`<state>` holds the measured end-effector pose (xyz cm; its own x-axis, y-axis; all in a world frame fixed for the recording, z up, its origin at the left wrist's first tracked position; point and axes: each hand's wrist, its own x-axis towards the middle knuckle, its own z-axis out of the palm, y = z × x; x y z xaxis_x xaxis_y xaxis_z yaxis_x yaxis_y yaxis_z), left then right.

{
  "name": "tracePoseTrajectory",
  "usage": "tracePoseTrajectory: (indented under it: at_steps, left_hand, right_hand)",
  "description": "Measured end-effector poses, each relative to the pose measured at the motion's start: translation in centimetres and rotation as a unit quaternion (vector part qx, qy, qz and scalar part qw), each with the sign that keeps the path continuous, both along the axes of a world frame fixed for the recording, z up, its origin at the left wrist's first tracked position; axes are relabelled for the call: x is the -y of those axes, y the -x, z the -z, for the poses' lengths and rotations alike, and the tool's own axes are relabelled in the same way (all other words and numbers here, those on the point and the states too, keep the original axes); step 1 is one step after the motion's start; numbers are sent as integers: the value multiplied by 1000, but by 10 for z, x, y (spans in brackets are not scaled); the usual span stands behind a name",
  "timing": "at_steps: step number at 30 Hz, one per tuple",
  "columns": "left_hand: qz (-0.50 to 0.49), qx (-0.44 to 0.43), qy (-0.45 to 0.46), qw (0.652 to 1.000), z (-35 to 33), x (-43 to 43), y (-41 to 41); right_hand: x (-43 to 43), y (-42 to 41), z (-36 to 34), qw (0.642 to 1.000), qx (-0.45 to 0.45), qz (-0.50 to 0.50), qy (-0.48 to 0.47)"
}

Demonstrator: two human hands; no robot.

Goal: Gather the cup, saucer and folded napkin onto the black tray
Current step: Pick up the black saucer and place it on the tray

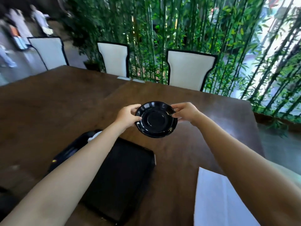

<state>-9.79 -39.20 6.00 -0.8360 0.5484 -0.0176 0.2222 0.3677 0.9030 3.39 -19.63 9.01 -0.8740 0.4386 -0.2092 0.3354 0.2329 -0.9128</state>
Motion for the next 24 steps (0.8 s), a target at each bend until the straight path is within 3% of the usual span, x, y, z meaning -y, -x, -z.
tracePoseTrajectory:
  at_steps: [16, 24]
  left_hand:
    - [-146, 97, -31, 984, 29, 196, 43]
    - [-189, 169, -14, 967, 65, 259, 52]
  right_hand:
    - [162, 112, 36, 989, 38, -131, 61]
    - [223, 142, 89, 986, 79, -124, 83]
